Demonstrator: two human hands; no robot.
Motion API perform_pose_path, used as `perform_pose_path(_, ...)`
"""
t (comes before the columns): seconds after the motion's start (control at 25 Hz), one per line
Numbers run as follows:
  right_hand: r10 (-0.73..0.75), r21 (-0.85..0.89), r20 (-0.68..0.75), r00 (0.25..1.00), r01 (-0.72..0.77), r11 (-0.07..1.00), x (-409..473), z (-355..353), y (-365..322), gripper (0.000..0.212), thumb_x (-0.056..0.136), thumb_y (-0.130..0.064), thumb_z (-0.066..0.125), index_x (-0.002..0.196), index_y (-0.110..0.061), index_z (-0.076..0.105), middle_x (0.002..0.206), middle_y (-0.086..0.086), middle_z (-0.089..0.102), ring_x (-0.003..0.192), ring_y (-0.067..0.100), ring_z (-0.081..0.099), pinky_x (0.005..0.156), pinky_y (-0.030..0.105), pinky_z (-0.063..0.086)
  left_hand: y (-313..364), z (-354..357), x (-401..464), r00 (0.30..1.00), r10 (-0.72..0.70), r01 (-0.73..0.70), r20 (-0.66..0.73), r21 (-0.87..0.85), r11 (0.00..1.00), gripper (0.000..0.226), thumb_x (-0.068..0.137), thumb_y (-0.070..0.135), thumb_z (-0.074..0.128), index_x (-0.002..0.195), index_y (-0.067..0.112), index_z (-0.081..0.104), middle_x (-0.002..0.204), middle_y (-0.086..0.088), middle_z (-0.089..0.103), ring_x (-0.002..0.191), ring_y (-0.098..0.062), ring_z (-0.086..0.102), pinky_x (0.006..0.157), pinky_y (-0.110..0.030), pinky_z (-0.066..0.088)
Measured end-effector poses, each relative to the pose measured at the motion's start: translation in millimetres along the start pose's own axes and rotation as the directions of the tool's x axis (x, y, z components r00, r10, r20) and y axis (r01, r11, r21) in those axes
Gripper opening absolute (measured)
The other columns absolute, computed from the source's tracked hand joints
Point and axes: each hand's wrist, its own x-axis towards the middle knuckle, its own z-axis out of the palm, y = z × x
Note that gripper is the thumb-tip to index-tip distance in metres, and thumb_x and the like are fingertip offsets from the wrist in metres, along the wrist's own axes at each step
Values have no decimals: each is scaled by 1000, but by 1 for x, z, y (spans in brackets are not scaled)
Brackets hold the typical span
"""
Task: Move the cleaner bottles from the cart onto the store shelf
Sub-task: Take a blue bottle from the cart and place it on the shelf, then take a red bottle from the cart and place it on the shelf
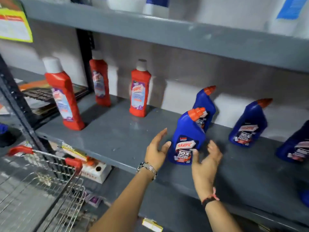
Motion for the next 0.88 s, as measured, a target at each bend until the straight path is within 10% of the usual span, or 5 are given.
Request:
perform_pose_path(0.08, -155, 44, -77, 985, 159, 986, -39, 28, -25, 41, 83, -9, 49, 123, -5, 42, 124, 22, 43, 117, 29, 42, 99, 27, 33, -6, -43, -13, 987, 72, -50, -146, 150, 987, 34, 86, 14, 50, 119, 17, 49, 122, 7, 50, 115, -5, 44, 99, -9, 32)
perform_pose_path(0.24, -366, 221, 420, 830, 298, 929, -118, 137, -62, 35, 83, -21, 35, 112, -8, 51, 108, 8, 53, 105, 15, 46, 94, 17, 33, -42, -180, -57, 881, 17, 135, -473, 285, 949, 33, 81, 14, 48, 112, 7, 54, 115, -9, 60, 105, -18, 53, 87, -4, 35)
perform_pose_path(0.44, -300, 208, 871, 389, 262, 942, -246, 309, -74, 29, 83, -12, 36, 103, -6, 56, 110, 19, 58, 104, 19, 48, 89, 20, 35, -131, -371, -175, 445, -223, 598, -868, 103, 795, 30, 83, 5, 51, 113, 3, 52, 121, -25, 57, 108, -37, 53, 91, -37, 40)
perform_pose_path(0.64, 56, -36, 998, -35, 417, 908, -379, 438, -19, 37, 87, 0, 41, 124, -1, 43, 135, 20, 42, 126, 30, 39, 102, 37, 36, -231, -454, -261, 129, -433, 739, -892, -204, 642, 38, 80, 9, 50, 113, -10, 47, 121, -33, 53, 112, -43, 51, 97, -44, 38)
perform_pose_path(0.88, 374, -198, 874, -310, 475, 857, -472, 482, 68, 23, 80, -4, 55, 104, -5, 53, 109, 24, 59, 102, 32, 56, 91, 45, 45, -348, -466, -287, 97, -740, 777, -666, -413, 474, 56, 62, 24, 54, 107, -8, 47, 112, -33, 58, 104, -44, 55, 92, -50, 46)
